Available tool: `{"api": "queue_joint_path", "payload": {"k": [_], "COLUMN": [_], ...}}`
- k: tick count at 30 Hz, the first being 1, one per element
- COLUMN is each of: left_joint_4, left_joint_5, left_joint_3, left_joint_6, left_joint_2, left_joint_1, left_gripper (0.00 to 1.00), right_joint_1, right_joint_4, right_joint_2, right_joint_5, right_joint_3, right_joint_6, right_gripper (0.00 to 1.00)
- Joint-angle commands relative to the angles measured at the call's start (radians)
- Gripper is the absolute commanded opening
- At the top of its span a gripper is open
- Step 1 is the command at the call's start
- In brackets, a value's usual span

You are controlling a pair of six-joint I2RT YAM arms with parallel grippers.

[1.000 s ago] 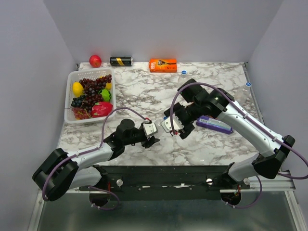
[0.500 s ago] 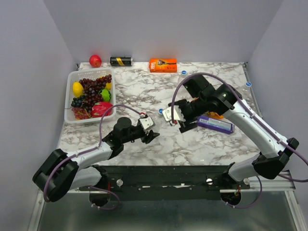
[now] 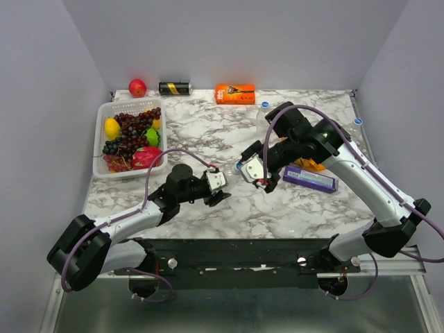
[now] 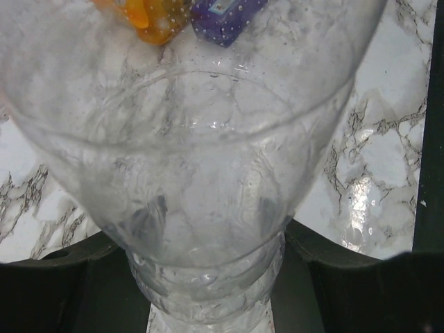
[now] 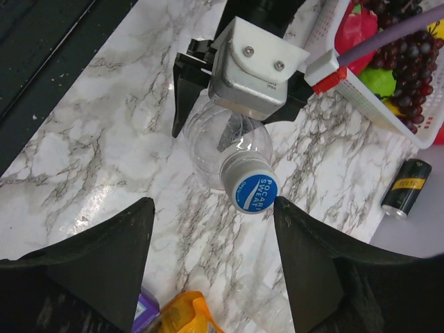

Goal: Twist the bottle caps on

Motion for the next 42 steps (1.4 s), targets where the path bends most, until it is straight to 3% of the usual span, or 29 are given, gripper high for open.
{"api": "queue_joint_path", "payload": {"k": [1, 11, 19, 31, 34, 37, 39, 42], "left_joint_4": [-0.044, -0.108, -0.107, -0.098, -0.044, 0.066, 0.144, 0.227], "left_joint_5": [0.056, 0.095, 0.096, 0.069, 0.003, -0.144, -0.335, -0.488], "left_joint_3": [0.037, 0.058, 0.067, 0.061, 0.044, 0.034, 0.034, 0.044], "left_joint_6": [0.061, 0.126, 0.134, 0.147, 0.109, 0.020, -0.017, -0.005], "left_joint_2": [-0.012, -0.005, -0.005, -0.012, -0.022, -0.048, -0.061, -0.062], "left_joint_1": [0.005, 0.005, 0.007, 0.005, 0.005, 0.003, -0.007, -0.029], "left_gripper": [0.00, 0.00, 0.00, 0.00, 0.00, 0.00, 0.00, 0.00], "right_joint_1": [0.006, 0.006, 0.006, 0.006, 0.006, 0.008, 0.002, -0.018], "right_joint_4": [-0.052, -0.134, -0.210, -0.270, -0.272, -0.266, -0.272, -0.270], "right_joint_2": [0.003, 0.037, 0.074, 0.144, 0.155, 0.195, 0.276, 0.377], "right_joint_5": [-0.076, -0.107, -0.089, -0.066, -0.060, -0.058, -0.050, -0.093], "right_joint_3": [0.024, 0.054, 0.068, 0.137, 0.131, 0.165, 0.218, 0.254], "right_joint_6": [-0.136, -0.260, -0.313, -0.245, -0.186, 0.012, 0.246, 0.533], "right_gripper": [0.76, 0.74, 0.67, 0.32, 0.24, 0.19, 0.19, 0.19]}}
